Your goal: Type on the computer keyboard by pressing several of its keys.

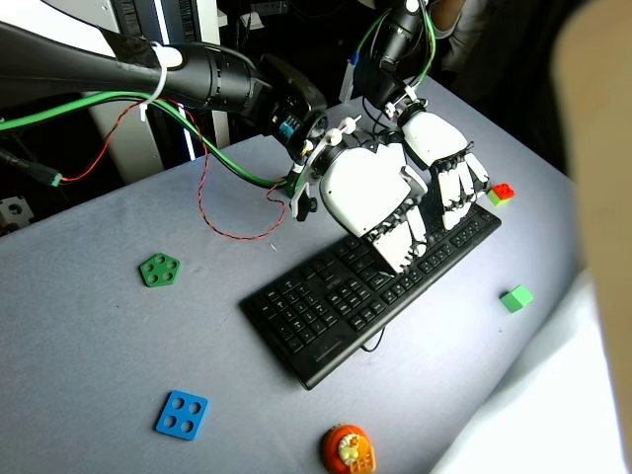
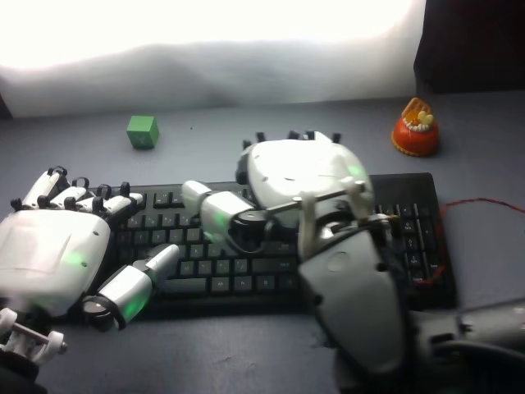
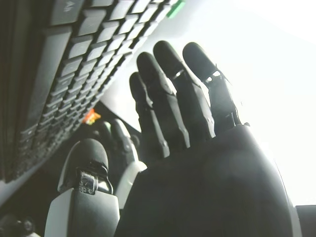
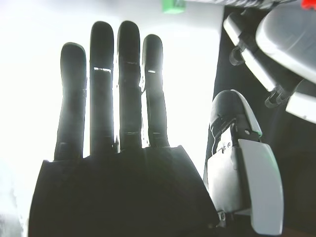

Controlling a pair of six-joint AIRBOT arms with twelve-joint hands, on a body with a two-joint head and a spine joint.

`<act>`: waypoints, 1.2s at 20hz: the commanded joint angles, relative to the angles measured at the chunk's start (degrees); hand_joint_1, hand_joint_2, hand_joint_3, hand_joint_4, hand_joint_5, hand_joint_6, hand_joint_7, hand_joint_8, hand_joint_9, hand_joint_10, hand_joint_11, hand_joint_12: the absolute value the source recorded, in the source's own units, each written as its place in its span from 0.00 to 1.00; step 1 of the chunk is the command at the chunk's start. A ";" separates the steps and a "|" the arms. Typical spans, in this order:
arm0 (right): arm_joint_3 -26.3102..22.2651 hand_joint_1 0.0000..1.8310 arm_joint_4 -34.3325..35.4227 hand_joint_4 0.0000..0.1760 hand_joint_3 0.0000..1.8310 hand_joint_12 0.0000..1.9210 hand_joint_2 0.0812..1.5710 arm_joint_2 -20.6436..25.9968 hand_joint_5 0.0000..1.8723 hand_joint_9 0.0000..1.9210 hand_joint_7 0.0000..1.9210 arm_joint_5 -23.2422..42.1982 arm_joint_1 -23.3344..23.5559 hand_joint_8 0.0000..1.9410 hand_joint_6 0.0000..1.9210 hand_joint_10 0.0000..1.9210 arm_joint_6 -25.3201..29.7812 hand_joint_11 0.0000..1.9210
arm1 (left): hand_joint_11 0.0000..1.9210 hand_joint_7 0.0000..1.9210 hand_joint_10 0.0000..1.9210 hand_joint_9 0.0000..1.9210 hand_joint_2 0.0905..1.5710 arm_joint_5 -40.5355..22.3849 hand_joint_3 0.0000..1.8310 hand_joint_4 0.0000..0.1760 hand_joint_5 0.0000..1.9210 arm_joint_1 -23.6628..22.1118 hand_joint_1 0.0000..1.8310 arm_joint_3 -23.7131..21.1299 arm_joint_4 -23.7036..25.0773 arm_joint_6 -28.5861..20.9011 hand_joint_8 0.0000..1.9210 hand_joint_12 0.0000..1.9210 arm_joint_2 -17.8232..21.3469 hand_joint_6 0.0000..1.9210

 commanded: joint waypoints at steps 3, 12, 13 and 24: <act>-4.64 0.03 -5.33 0.00 0.00 0.88 0.76 4.80 0.37 0.27 0.44 2.63 0.13 0.02 0.14 0.47 0.19 0.09 | 0.02 0.35 0.34 0.21 0.79 -3.26 0.00 0.09 0.28 -2.14 0.09 0.11 3.12 4.46 0.00 0.72 1.31 0.00; -18.59 0.03 -7.83 0.00 0.00 0.87 0.76 18.31 0.36 0.27 0.44 1.50 -2.41 0.01 0.15 0.48 1.14 0.10 | 0.00 0.28 0.11 0.24 0.76 -1.39 0.00 0.14 0.24 -3.14 0.18 -0.66 -0.06 13.10 0.00 0.62 0.52 0.00; -18.90 0.03 -7.83 0.00 0.00 0.87 0.76 18.70 0.35 0.27 0.44 1.20 -2.78 0.01 0.15 0.48 1.32 0.10 | 0.00 0.27 0.10 0.24 0.75 -2.35 0.00 0.17 0.24 -2.82 0.18 -0.57 -0.07 13.10 0.00 0.62 0.16 0.00; -18.75 0.03 -7.98 0.00 0.00 0.86 0.76 18.79 0.36 0.27 0.45 0.10 -3.00 0.01 0.16 0.48 1.44 0.10 | 0.00 0.10 0.02 0.15 0.61 -6.74 0.00 0.34 0.16 -0.38 0.63 1.05 -0.22 11.71 0.00 0.50 -3.05 0.00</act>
